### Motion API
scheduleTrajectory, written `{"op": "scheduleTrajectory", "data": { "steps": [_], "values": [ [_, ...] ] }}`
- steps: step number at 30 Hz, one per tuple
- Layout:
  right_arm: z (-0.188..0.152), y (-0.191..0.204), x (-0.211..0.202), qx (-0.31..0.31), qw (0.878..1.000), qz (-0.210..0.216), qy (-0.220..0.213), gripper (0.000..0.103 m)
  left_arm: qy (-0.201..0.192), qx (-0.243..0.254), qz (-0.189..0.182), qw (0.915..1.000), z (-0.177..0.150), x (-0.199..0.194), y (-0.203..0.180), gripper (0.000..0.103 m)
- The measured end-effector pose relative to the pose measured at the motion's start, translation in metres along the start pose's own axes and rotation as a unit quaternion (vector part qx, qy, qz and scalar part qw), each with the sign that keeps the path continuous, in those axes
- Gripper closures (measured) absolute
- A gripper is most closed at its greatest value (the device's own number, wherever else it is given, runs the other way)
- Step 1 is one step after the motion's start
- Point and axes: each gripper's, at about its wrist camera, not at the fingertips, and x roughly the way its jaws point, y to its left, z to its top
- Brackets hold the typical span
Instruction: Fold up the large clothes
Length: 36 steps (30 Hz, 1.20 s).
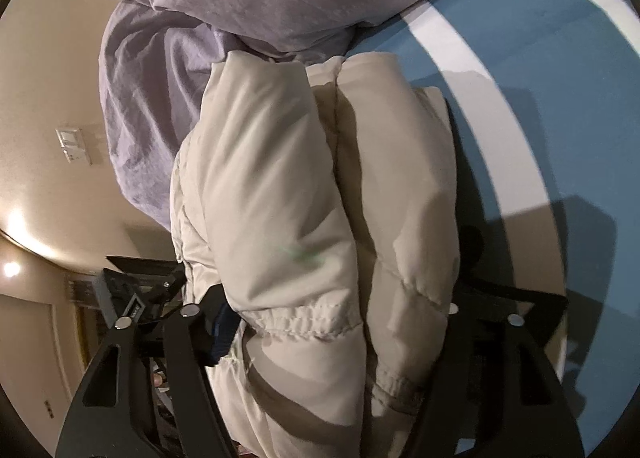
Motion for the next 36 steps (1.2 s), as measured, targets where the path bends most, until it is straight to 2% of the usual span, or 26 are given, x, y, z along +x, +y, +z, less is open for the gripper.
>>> {"op": "scheduleTrajectory", "data": {
  "steps": [6,9,14,18,23,25,27,32,34,36],
  "values": [
    [-0.002,0.008,-0.027,-0.021,0.998,-0.047,-0.030,0.022,-0.046,0.059,0.084,0.9936,0.002,-0.017,-0.018,0.022],
    [-0.001,0.012,-0.041,-0.030,0.995,-0.076,-0.058,0.019,-0.070,0.068,0.113,0.9887,0.003,-0.023,-0.025,0.022],
    [0.008,0.033,-0.048,-0.051,0.987,-0.119,-0.095,0.019,-0.094,0.066,0.126,0.9854,0.012,-0.026,-0.036,0.021],
    [0.017,0.060,-0.047,-0.089,0.974,-0.158,-0.133,0.019,-0.111,0.078,0.131,0.9821,0.014,-0.023,-0.049,0.018],
    [0.012,0.104,-0.028,-0.185,0.951,-0.191,-0.158,0.021,-0.102,0.097,0.140,0.9801,0.013,-0.005,-0.061,0.017],
    [0.005,0.120,-0.015,-0.232,0.935,-0.211,-0.164,0.028,-0.096,0.094,0.137,0.9815,0.008,0.003,-0.061,0.016],
    [-0.001,0.132,-0.001,-0.267,0.920,-0.228,-0.175,0.031,-0.106,0.097,0.142,0.9794,0.002,0.006,-0.063,0.015],
    [-0.015,0.140,0.027,-0.336,0.880,-0.268,-0.204,0.033,-0.117,0.108,0.148,0.9761,-0.007,0.009,-0.066,0.015],
    [-0.019,0.137,0.035,-0.347,0.871,-0.282,-0.204,0.033,-0.121,0.107,0.145,0.9762,-0.010,0.010,-0.064,0.015],
    [-0.019,0.130,0.040,-0.347,0.870,-0.285,-0.207,0.033,-0.123,0.108,0.140,0.9764,-0.011,0.011,-0.063,0.015]
  ]
}}
